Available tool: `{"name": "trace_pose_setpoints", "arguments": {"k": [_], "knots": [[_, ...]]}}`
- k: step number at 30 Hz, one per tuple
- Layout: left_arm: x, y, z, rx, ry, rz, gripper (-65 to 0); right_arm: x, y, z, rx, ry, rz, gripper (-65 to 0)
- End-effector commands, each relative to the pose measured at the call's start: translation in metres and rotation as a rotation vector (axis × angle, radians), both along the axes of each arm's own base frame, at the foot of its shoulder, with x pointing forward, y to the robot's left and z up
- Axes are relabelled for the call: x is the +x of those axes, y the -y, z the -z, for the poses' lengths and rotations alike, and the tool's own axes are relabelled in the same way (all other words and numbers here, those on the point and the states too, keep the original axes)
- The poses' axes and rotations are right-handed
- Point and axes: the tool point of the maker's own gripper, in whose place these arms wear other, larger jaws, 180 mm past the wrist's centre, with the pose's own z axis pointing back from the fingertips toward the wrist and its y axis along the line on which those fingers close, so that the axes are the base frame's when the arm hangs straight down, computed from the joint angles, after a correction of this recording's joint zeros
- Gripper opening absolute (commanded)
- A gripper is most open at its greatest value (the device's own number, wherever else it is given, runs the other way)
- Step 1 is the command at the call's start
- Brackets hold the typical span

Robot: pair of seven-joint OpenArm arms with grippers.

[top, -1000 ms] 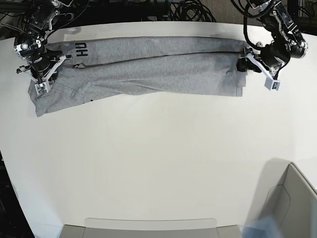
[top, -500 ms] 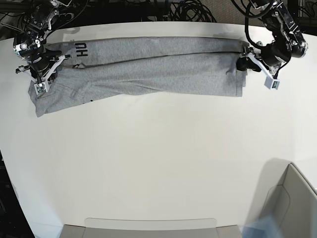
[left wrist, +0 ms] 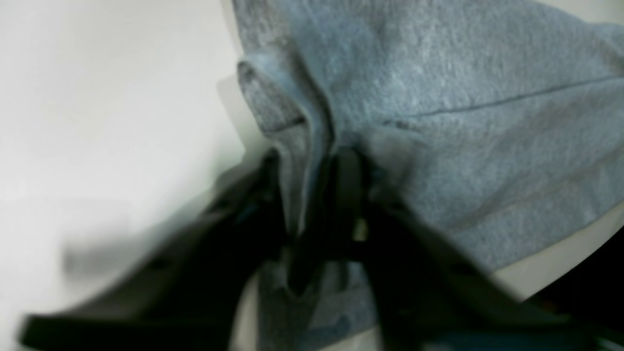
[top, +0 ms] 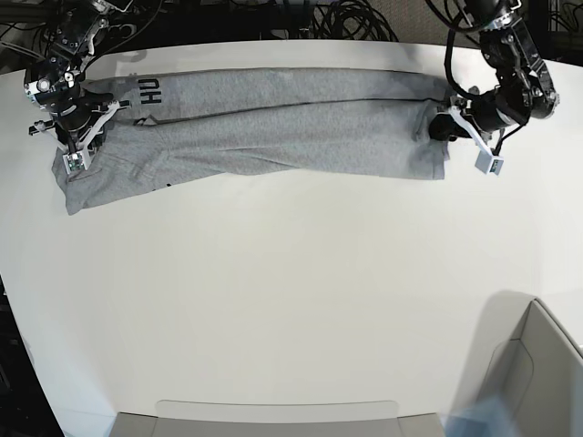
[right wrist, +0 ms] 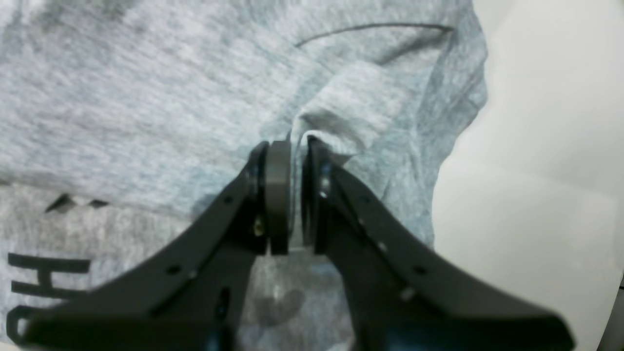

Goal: Fold the T-shirt properly
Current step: 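Regrasp the folded shirt ends with both grippers, then carry the strip end in the left gripper toward the right gripper, folding it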

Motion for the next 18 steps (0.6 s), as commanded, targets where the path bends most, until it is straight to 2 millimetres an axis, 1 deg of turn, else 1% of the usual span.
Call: {"name": "trace_pose_setpoints", "arguments": {"k": [1,3,7,8,10,11,14,16,18], "knots": [[-0.029,-0.012,0.021,0.064,-0.158,0.029,-65.0,0.008,0.003,-0.011,-0.016,0.037,-0.018,-57.4],[-0.033,-0.019,0.026,0.063,-0.186,0.023,-65.0,0.007,0.003,-0.011,-0.016,0.036,-0.018,-57.4],[-0.031,-0.036,0.02,0.098,-0.176,0.015,-65.0,0.007,0.004,-0.012,-0.017,0.038,-0.015,-57.4],[-0.03,-0.042,0.018,0.11,-0.174,0.007,-65.0,0.007,0.004,-0.012,-0.017,0.038,-0.013,-57.4],[-0.029,-0.064,0.011,0.136,-0.16,-0.044,-65.0,0.007,0.004,-0.012,-0.017,0.038,-0.013,-57.4],[-0.025,-0.074,0.005,0.145,-0.141,-0.075,-65.0,0.007,0.004,-0.012,-0.017,0.038,-0.015,-57.4],[-0.002,-0.1,-0.015,0.186,-0.078,-0.111,-65.0,0.008,0.003,-0.012,-0.015,0.039,-0.016,-57.4],[0.008,-0.109,-0.024,0.204,-0.05,-0.114,-65.0,0.008,0.001,-0.011,-0.01,0.043,-0.016,-57.4],[0.019,-0.116,-0.038,0.236,-0.004,-0.115,-65.0,0.009,0.0,-0.012,-0.01,0.044,-0.016,-57.4]]}}
